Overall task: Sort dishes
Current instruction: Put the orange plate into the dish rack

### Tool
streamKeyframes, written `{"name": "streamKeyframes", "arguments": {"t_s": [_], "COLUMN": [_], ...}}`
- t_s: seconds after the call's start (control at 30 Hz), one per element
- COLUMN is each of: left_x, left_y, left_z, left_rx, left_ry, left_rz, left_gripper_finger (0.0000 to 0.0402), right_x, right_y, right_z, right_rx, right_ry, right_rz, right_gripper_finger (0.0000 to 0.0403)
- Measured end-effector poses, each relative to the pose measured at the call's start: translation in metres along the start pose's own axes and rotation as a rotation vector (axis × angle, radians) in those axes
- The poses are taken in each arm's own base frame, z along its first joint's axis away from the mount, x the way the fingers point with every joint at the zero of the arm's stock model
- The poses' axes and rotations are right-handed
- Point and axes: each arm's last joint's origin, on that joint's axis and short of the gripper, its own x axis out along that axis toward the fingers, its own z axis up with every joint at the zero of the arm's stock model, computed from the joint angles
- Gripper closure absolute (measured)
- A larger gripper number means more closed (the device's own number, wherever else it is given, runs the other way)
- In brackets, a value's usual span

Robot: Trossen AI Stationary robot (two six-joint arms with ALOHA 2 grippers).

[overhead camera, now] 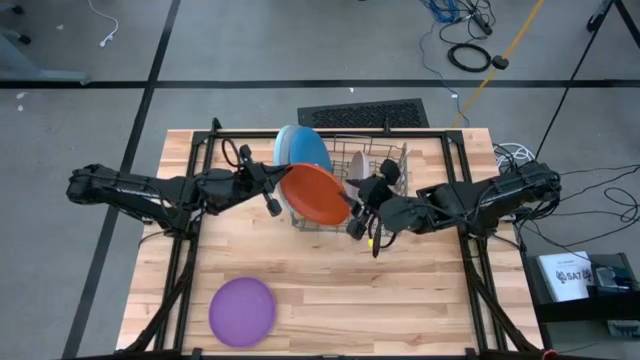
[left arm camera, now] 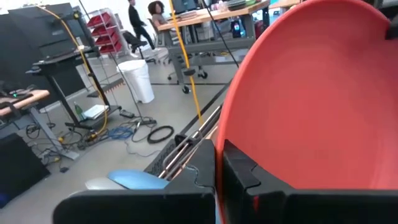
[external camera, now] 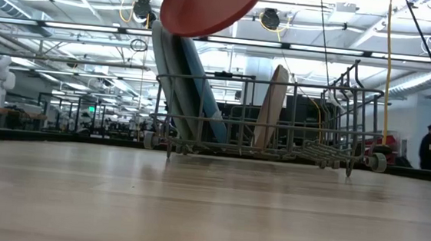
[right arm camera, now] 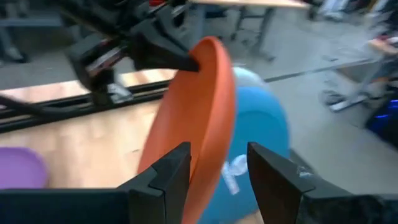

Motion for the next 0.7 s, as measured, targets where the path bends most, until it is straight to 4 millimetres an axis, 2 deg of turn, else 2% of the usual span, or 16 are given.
{"name": "streamKeyframes", "arguments": {"t_s": [0.2,0.3,0.47,0.57,0.7], "left_x": [0.0,0.0,0.0,-0.001,-0.001], "left_y": [0.0,0.0,-0.001,-0.002,-0.003], "left_z": [0.004,0.005,0.005,0.005,0.006], "left_rx": [-0.02,-0.027,-0.029,-0.015,-0.012], "left_ry": [-0.04,-0.053,-0.056,-0.059,-0.064], "left_rz": [-0.034,-0.032,-0.046,-0.067,-0.08], "left_gripper_finger": [0.04,0.04,0.0398,0.0377,0.0314], "right_x": [0.014,0.019,0.019,0.015,0.009], "right_y": [-0.001,-0.004,-0.01,-0.008,-0.007], "right_z": [-0.005,-0.006,-0.007,-0.009,-0.011], "right_rx": [-0.008,-0.006,-0.008,-0.001,0.0], "right_ry": [0.049,0.055,0.049,0.051,0.058], "right_rz": [0.019,-0.012,-0.105,-0.128,-0.135], "right_gripper_finger": [0.0268,0.0304,0.0387,0.0392,0.0395]}}
